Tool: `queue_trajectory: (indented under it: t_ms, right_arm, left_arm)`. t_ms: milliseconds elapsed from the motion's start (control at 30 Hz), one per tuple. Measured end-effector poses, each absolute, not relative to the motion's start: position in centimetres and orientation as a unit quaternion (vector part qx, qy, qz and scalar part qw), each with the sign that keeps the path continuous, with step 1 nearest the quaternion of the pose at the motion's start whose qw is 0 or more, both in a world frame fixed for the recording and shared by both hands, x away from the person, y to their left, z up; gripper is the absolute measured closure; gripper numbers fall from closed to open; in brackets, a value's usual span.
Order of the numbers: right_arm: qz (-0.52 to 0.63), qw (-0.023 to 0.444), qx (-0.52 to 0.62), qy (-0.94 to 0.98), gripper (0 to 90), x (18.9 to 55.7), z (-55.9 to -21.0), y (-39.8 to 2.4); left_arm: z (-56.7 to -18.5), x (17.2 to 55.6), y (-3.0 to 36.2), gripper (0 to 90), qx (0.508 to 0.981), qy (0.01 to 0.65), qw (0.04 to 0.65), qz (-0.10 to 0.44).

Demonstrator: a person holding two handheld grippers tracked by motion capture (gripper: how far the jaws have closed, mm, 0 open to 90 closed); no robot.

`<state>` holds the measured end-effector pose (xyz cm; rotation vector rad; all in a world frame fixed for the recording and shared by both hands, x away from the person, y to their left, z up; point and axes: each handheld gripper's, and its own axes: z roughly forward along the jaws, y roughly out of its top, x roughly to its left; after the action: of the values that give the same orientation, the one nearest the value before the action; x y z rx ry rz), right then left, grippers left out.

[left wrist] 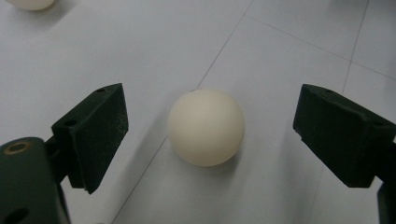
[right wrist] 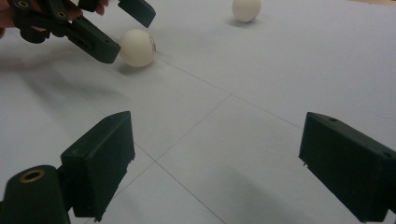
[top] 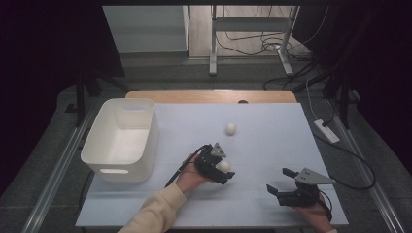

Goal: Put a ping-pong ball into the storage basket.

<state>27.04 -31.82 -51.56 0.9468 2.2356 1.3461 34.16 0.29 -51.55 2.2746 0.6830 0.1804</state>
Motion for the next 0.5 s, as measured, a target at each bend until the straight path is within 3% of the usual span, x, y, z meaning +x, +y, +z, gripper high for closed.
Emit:
queue_trajectory:
  t_ms: [500]
  right_arm:
    - [0.477,0.182,0.335,0.792,10.2,27.05,-51.58,-31.85]
  left_arm:
    - [-52.08,34.56,0.2,13.6,0.889,0.274,0.362,0.06]
